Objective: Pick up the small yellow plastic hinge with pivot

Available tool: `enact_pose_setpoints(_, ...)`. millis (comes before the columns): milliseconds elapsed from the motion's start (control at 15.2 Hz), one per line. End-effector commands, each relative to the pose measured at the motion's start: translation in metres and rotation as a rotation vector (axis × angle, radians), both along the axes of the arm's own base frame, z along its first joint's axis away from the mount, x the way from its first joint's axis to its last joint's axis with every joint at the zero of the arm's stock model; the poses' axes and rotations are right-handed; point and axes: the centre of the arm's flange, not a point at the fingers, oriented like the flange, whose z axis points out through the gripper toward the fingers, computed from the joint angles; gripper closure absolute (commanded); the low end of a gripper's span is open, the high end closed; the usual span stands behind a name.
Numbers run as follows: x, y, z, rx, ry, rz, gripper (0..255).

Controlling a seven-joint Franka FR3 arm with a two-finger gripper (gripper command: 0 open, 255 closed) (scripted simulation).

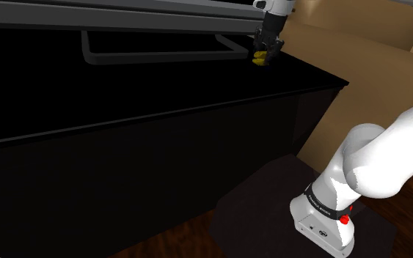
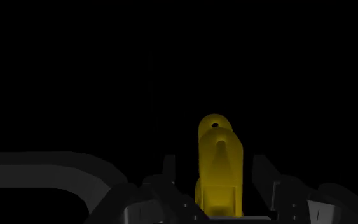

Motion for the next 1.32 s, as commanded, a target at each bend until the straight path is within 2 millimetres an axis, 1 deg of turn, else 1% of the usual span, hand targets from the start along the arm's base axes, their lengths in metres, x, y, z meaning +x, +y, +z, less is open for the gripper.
enact_pose_setpoints(0, 0.000, 0.000, -0.001, 0.000, 0.000, 0.000, 255)
enact_pose_setpoints(528, 0.000, 0.000, -0.001, 0.000, 0.000, 0.000, 255)
enact_pose_setpoints(1254, 0.000, 0.000, 0.057, 0.000, 0.000, 0.000, 255)
